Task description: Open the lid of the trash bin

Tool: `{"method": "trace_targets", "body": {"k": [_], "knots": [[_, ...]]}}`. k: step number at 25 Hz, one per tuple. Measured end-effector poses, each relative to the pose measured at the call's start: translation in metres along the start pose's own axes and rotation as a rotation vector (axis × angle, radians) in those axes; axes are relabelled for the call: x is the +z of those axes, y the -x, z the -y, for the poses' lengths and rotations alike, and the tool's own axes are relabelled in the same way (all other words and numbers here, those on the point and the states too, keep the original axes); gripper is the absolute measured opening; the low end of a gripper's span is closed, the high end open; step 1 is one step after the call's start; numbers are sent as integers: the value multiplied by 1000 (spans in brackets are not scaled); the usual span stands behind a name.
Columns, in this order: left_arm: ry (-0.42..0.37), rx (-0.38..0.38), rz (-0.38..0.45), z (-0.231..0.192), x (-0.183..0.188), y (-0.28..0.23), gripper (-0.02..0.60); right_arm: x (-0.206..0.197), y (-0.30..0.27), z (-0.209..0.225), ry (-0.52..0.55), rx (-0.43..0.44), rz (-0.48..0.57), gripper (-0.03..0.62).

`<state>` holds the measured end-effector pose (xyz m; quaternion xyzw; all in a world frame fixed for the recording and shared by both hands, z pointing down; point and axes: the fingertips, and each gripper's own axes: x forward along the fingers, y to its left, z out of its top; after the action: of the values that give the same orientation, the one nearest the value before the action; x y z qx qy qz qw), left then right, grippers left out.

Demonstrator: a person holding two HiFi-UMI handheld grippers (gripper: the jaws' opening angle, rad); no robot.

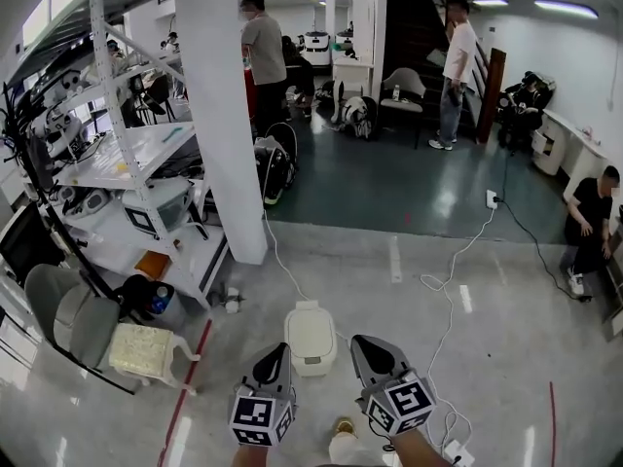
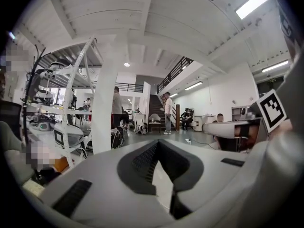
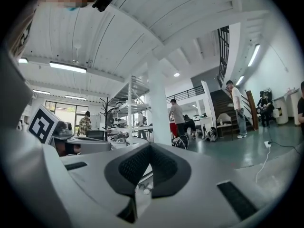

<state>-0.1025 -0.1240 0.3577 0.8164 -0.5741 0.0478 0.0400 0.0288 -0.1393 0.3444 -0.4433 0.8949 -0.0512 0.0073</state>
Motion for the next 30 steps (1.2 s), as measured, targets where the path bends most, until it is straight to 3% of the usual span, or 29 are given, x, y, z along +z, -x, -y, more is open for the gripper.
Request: {"method": "trace_targets", "body": {"k": [13,21,30], "knots": [[38,72,35,-24,28,-107,-11,14,-74,89,9,54,-5,34],[13,96,32,-54,37,-141,-11,19,-125,105,-4,78,10,34],[3,57,49,-78,46,-171,-11,23,-154,112,-21,50,41,34]]}}
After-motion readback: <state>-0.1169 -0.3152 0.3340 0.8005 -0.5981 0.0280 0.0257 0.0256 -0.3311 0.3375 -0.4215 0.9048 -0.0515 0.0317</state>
